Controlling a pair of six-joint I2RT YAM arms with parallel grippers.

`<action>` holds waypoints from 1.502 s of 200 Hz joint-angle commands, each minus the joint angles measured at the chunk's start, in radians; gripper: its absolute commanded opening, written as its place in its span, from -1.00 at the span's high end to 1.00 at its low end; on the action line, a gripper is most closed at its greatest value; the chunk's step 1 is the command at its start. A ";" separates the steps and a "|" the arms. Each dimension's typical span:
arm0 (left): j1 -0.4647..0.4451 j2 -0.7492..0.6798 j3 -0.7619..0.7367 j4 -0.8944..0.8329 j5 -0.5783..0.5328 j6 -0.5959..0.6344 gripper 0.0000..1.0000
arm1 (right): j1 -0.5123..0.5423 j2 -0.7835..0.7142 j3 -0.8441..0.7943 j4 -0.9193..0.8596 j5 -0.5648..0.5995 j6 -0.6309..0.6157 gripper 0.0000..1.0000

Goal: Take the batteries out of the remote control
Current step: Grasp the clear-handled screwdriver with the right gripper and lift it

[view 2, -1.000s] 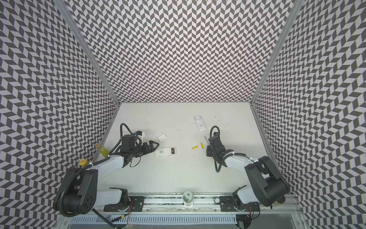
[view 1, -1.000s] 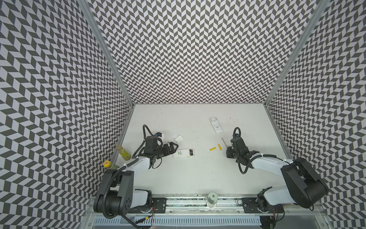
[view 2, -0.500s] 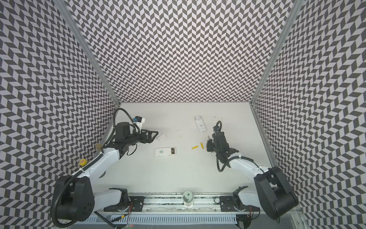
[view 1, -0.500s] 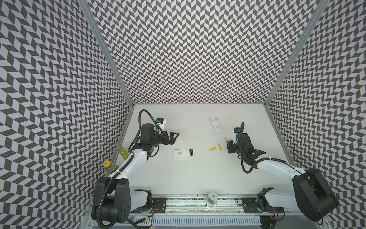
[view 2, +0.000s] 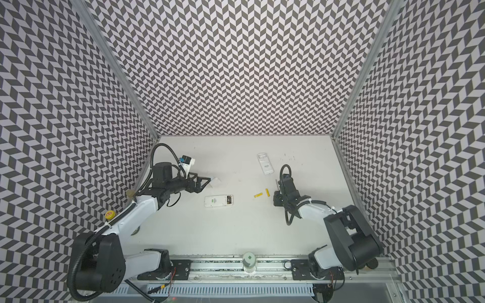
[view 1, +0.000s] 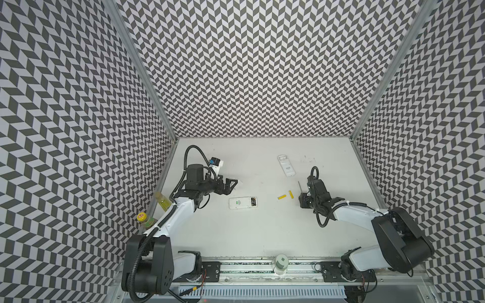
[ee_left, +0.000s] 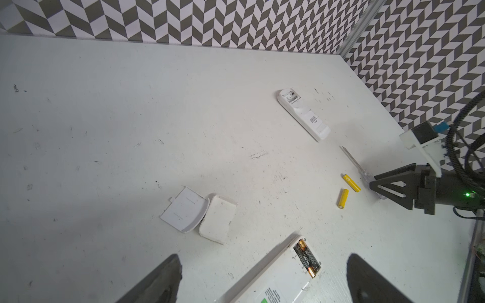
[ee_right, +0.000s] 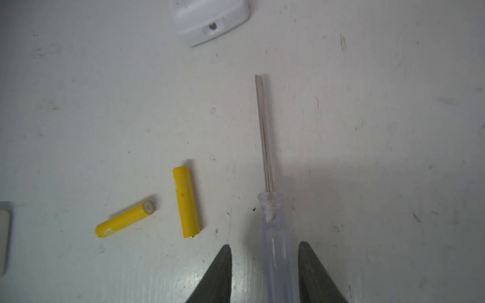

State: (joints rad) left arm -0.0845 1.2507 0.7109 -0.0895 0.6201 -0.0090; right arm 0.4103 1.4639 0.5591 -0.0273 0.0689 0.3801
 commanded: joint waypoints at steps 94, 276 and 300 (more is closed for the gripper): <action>0.025 0.007 0.073 -0.045 0.100 0.098 -0.73 | -0.002 -0.136 0.046 0.048 -0.021 -0.096 0.87; -0.018 -0.010 0.201 -0.223 0.441 0.288 -0.37 | 0.291 -0.406 -0.087 0.436 -0.231 -0.708 1.00; -0.025 -0.010 0.212 -0.245 0.495 0.282 -0.31 | 0.363 -0.404 -0.085 0.432 -0.127 -0.783 1.00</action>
State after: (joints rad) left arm -0.1005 1.2510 0.8860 -0.2813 1.0500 0.2394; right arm 0.7193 1.0554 0.4763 0.3439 -0.1604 -0.2955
